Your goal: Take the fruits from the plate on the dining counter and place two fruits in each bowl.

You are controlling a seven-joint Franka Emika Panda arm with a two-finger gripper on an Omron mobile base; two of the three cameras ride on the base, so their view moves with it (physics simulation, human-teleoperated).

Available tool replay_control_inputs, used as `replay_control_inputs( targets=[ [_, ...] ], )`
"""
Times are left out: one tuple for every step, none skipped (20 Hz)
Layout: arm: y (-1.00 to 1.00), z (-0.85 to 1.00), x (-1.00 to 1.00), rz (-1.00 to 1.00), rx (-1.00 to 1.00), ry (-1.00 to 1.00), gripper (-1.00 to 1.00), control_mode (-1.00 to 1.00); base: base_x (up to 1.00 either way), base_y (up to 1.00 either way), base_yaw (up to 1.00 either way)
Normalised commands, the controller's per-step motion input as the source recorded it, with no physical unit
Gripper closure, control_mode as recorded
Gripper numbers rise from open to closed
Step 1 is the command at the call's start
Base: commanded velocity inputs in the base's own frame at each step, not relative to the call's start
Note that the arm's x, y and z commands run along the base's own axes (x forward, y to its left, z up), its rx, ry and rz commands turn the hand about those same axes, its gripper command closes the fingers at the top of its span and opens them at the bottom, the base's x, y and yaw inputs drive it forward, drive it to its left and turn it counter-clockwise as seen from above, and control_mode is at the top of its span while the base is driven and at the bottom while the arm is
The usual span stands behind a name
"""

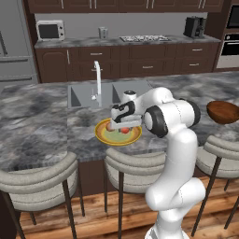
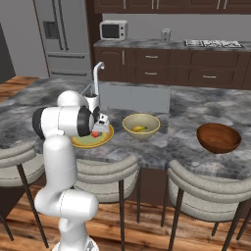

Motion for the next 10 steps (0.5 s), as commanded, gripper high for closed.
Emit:
replay_control_inputs(
  targets=[
    [0.0, 0.0, 0.0, 0.07, 0.0, -0.1, 1.0, -1.0, 0.0, 0.0, 0.0],
    [0.0, 0.0, 0.0, 0.04, 0.0, -0.11, 1.0, -1.0, 0.0, 0.0, 0.0],
    [-0.09, 0.51, -0.34, 0.0, 0.0, -0.07, 1.0, -1.0, 0.0, 0.0, 0.0],
    [-0.19, 0.71, -0.61, 0.0, 0.0, -0.07, 1.0, -1.0, 0.0, 0.0, 0.0],
    [-0.4, 0.84, -0.74, 0.0, 0.0, -0.05, 1.0, -1.0, 0.0, 0.0, 0.0],
    [-0.49, 0.95, -0.84, 0.0, 0.0, -0.04, 1.0, -1.0, 0.0, 0.0, 0.0],
    [-0.54, 0.96, -0.86, 0.0, 0.0, -0.03, 1.0, -1.0, 0.0, 0.0, 0.0],
    [-0.58, 0.96, -0.86, -0.01, 0.0, -0.01, 1.0, -1.0, 0.0, 0.0, 0.0],
    [-0.69, 0.96, -0.8, -0.06, 0.0, 0.0, 1.0, -1.0, 0.0, 0.0, 0.0],
    [-0.71, 0.91, -0.72, -0.09, 0.0, 0.0, 1.0, -1.0, 0.0, 0.0, 0.0]
  ],
)
